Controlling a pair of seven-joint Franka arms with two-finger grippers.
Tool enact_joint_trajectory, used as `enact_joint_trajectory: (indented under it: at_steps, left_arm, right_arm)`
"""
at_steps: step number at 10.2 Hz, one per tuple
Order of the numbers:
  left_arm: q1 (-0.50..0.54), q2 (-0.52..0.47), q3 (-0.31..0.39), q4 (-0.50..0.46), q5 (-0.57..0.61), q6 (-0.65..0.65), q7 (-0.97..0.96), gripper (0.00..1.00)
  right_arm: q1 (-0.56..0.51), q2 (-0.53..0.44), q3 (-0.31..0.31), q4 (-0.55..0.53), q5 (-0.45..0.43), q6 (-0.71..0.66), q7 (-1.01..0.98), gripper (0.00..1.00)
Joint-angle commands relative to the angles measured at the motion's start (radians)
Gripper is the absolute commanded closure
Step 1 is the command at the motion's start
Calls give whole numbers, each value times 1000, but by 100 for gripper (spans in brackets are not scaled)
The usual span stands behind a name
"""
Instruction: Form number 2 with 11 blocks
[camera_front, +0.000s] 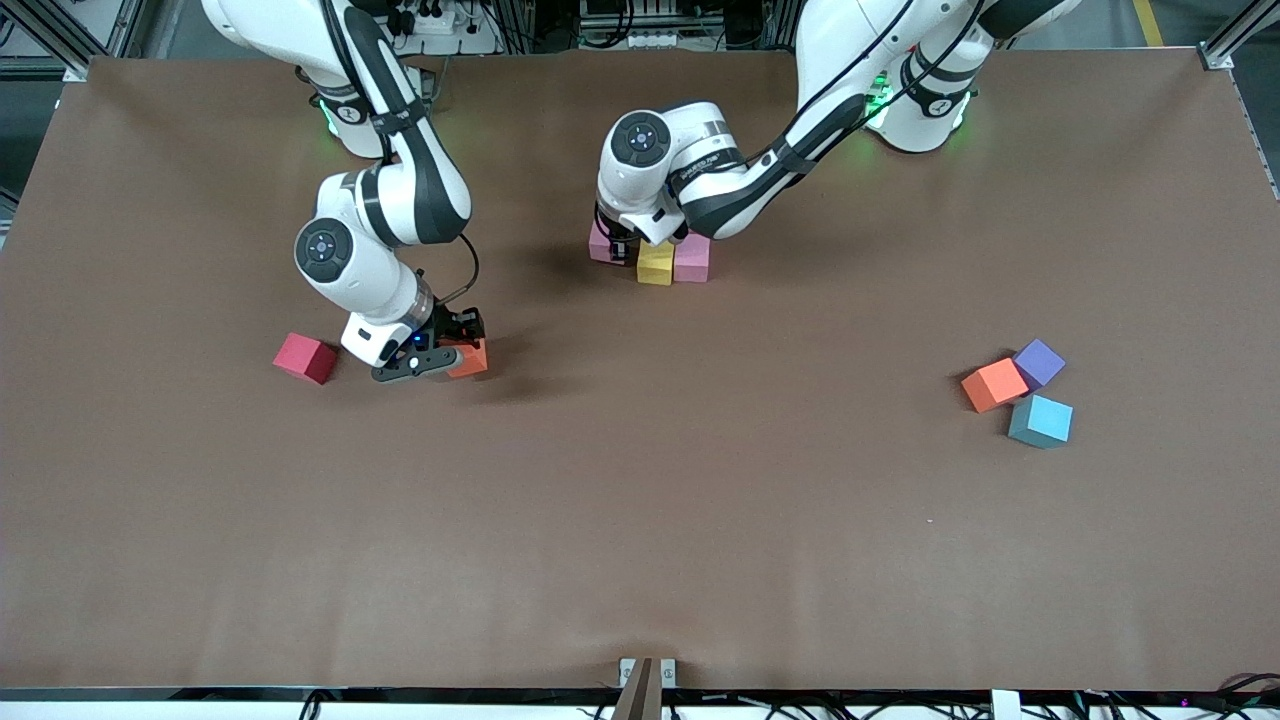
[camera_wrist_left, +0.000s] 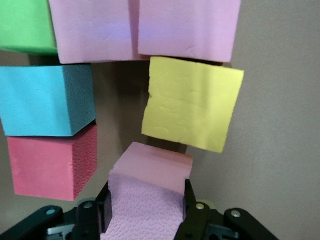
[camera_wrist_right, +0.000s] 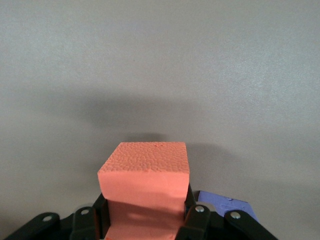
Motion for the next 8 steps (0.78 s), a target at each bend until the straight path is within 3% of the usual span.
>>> enact_joint_trajectory:
  at_steps: [1, 8]
  left_arm:
    - [-12, -14, 13, -18, 56, 29, -186, 77]
    - [-15, -2, 26, -18, 59, 41, -186, 76]
  right_arm:
    - [-15, -13, 7, -4, 4, -8, -15, 84]
    - [-15, -12, 7, -4, 4, -4, -16, 84]
